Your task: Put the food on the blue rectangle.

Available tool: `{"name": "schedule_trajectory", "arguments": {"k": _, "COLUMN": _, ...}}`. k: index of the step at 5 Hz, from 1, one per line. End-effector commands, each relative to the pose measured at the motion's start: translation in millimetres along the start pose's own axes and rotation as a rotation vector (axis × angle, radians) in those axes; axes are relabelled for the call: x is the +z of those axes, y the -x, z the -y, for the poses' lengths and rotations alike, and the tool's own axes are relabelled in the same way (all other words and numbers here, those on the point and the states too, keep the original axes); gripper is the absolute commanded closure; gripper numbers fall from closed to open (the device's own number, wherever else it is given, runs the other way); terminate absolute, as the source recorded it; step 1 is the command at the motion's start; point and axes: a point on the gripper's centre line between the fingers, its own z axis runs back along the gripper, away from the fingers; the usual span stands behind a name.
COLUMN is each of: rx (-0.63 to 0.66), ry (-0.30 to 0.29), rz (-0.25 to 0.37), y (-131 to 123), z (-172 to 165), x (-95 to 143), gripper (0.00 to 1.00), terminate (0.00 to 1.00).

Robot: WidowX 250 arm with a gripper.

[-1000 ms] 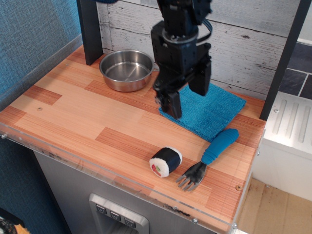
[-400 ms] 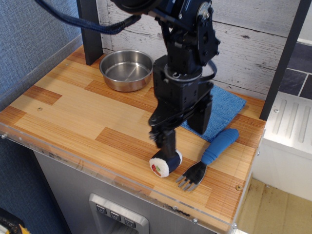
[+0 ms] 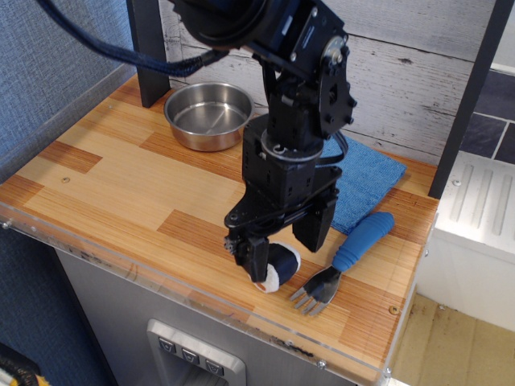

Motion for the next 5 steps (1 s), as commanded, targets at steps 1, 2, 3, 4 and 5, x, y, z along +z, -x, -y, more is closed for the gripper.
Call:
{"name": "schedule_trajectory", "arguments": {"k": 1, "rx": -0.024, "ry": 0.001, "rz": 0.054, "y": 3.9, "z": 0.2, "x": -10.2, "gripper": 0.00, "terminate": 0.00}}
{"name": "schedule_trajectory", "arguments": {"k": 2, "rx": -0.017, "ry": 0.015, "rz": 0.111, "y": 1.9, "z": 0.7, "x": -15.8, "gripper": 0.00, "terminate": 0.00}}
{"name": "schedule_trajectory", "arguments": {"k": 3, "rx": -0.030, "ry": 0.013, "rz": 0.136, "y": 0.6, "z": 4.8, "x": -14.9, "gripper": 0.00, "terminate": 0.00}}
{"name": "schedule_trajectory", "arguments": {"k": 4, "rx": -0.042, "ry": 0.026, "rz": 0.162, "y": 1.5, "z": 2.7, "x": -22.0, "gripper": 1.00, "terminate": 0.00}}
{"name": "schedule_trajectory", "arguments": {"k": 5, "rx": -0.032, "ry": 0.017, "rz": 0.169, "y": 1.0, "z": -0.5, "x": -18.6, "gripper": 1.00, "terminate": 0.00}}
